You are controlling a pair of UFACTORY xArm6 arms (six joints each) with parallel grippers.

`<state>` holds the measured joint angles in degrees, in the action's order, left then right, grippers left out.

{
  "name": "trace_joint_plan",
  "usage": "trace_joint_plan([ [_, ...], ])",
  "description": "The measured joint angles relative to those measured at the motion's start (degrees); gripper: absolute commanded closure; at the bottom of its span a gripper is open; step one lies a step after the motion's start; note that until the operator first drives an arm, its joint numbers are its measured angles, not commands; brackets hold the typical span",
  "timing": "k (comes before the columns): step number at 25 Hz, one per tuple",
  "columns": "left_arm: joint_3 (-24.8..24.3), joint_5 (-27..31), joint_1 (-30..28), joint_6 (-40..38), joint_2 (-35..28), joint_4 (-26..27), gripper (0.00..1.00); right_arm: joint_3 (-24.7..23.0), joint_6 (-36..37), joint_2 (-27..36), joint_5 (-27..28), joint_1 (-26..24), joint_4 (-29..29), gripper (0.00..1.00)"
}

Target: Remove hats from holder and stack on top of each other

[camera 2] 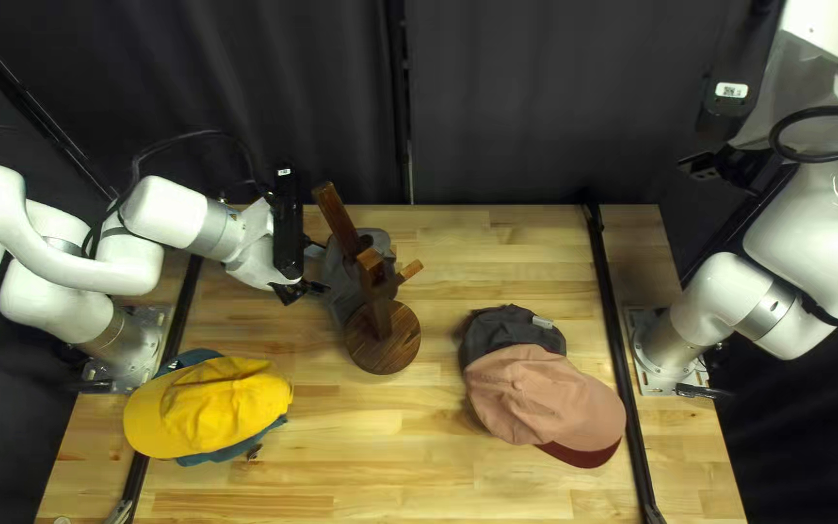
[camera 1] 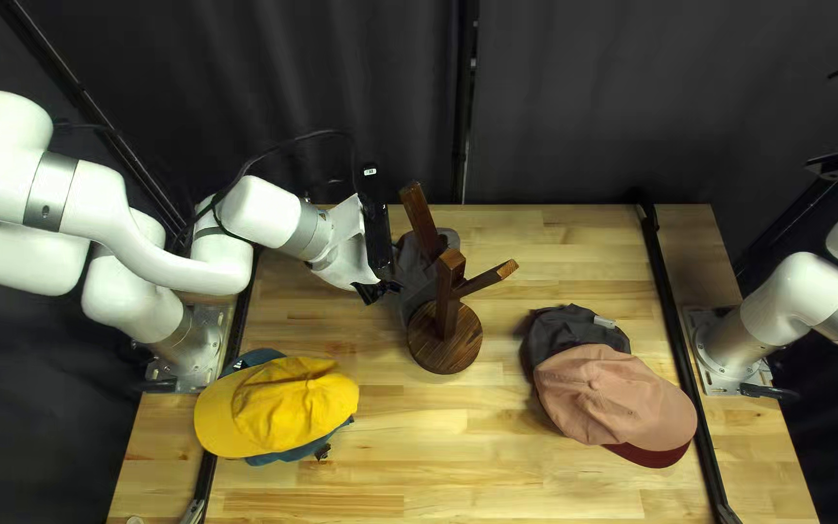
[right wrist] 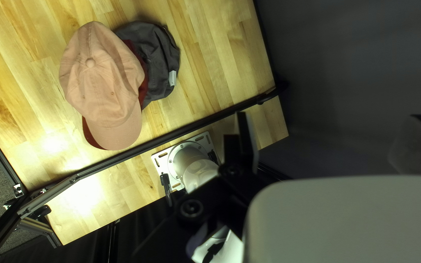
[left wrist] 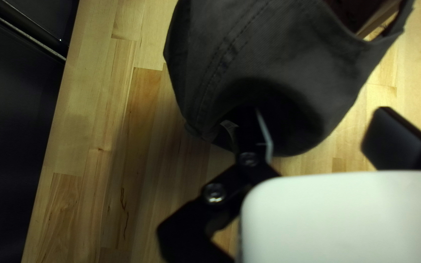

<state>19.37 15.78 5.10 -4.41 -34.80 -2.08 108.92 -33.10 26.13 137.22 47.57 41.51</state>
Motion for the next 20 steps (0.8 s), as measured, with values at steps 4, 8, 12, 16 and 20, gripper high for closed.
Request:
trace_joint_plan([
  [4, 0.95, 1.22, -0.1, -1.17, 0.7, -1.07, 1.0, 0.0, 0.0, 0.0, 0.0, 0.0, 0.0, 0.0],
  [8, 1.75, 2.57, -0.31, -2.74, 1.06, -2.11, 1.0, 0.0, 0.0, 0.0, 0.0, 0.0, 0.0, 0.0],
  [12, 2.6, 4.39, -0.63, -4.69, 0.97, -3.1, 1.0, 0.0, 0.0, 0.0, 0.0, 0.0, 0.0, 0.0],
  [16, 4.02, 7.66, -1.18, -6.45, 0.16, -4.19, 1.0, 0.0, 0.0, 0.0, 0.0, 0.0, 0.0, 0.0],
  [20, 5.97, 13.21, -1.53, -6.82, -2.67, -4.9, 1.0, 0.0, 0.0, 0.0, 0.0, 0.0, 0.0, 0.0],
])
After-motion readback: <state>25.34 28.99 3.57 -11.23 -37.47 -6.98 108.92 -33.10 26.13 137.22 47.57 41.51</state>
